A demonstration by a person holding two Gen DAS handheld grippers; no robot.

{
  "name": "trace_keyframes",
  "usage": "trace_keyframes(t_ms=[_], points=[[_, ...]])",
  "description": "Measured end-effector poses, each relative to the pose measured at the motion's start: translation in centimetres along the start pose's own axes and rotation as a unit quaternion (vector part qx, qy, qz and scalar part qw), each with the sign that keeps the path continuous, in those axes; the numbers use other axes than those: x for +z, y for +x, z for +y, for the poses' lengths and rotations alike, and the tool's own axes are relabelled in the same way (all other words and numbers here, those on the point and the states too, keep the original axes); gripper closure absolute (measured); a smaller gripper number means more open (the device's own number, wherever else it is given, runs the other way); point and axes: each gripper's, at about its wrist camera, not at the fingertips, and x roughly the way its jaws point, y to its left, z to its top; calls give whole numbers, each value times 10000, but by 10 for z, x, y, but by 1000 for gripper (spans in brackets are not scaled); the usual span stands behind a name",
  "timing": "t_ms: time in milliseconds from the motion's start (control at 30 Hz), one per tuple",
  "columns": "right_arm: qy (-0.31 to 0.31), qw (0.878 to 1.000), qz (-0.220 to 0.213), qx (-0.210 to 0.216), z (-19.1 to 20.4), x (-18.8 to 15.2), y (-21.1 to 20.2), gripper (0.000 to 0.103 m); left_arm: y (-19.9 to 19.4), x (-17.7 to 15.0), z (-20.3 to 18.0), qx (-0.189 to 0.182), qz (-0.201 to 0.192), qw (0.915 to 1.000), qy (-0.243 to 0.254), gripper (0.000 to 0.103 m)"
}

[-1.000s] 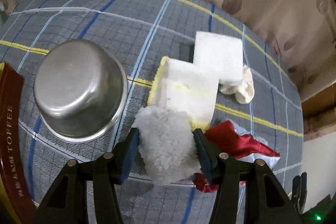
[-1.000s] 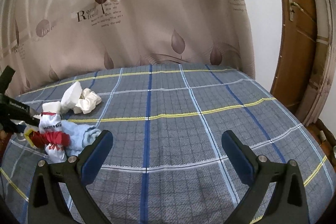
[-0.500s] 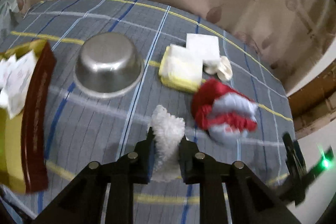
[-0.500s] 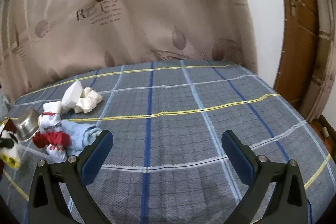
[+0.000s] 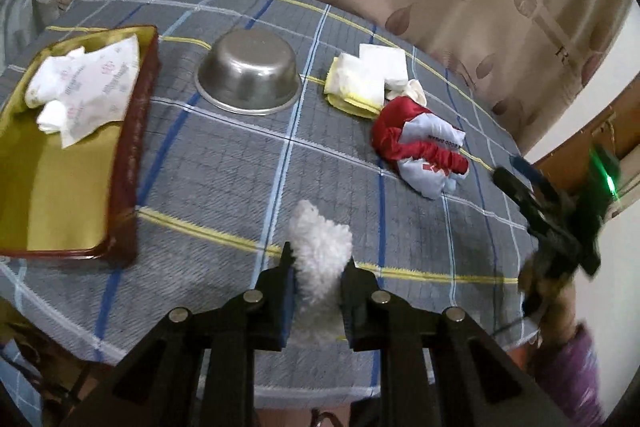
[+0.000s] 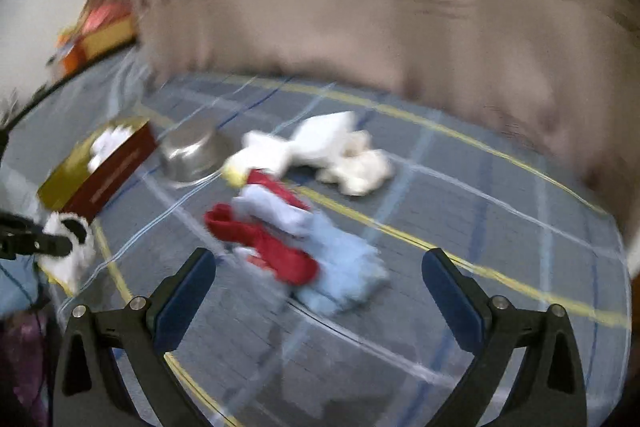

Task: Organize soft objects
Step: 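Carry the fluffy cloth toward the gold tin with the left gripper while the right grasps the red-and-white cloth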

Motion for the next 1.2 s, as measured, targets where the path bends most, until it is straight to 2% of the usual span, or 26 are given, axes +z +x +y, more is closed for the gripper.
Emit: trace_keyframes(t_ms=[67,133,200,300,333,367,400,433,467,567,667,900,1033,1200], points=[[-213,9993,269,167,11,12,18,0,-10,-3,3,28,-82,10000,35,84],[-497,9978,440,24,24,20,34,0,-18,-5,8,48,-124,9999,52,84],[-602,9966,540,176,30,24,43,3,-25,-7,12,40,-160,9999,28,84],[-682,9947,761,82,36,30,60,17,-37,-8,20,67,-207,9998,13,84],[-694,9942,812,85,37,30,63,34,-40,-8,23,73,-226,9997,3,84],[-715,9940,829,55,39,30,63,45,-42,-8,25,82,-245,9997,-4,84],[-764,9934,859,-18,41,30,64,48,-45,-9,26,99,-268,9996,1,84],[-839,9919,945,-73,45,29,67,67,-48,-9,28,120,-289,9995,15,84],[-870,9909,1029,-48,47,28,69,91,-50,-9,30,148,-308,9994,28,83],[-980,9899,1028,-44,57,23,64,93,-54,-9,37,145,-336,9993,-49,83],[-876,9928,812,-24,67,18,48,93,-58,-10,44,172,-375,9990,-159,83],[51,9993,-28,369,81,7,-11,94,-88,-13,61,309,-650,9971,-251,83],[726,9939,-381,734,82,0,-37,94,-113,-11,82,570,-883,9939,-336,83],[1225,9855,-557,1038,84,-6,-51,94,-135,4,116,1013,-1155,9875,-347,83]])
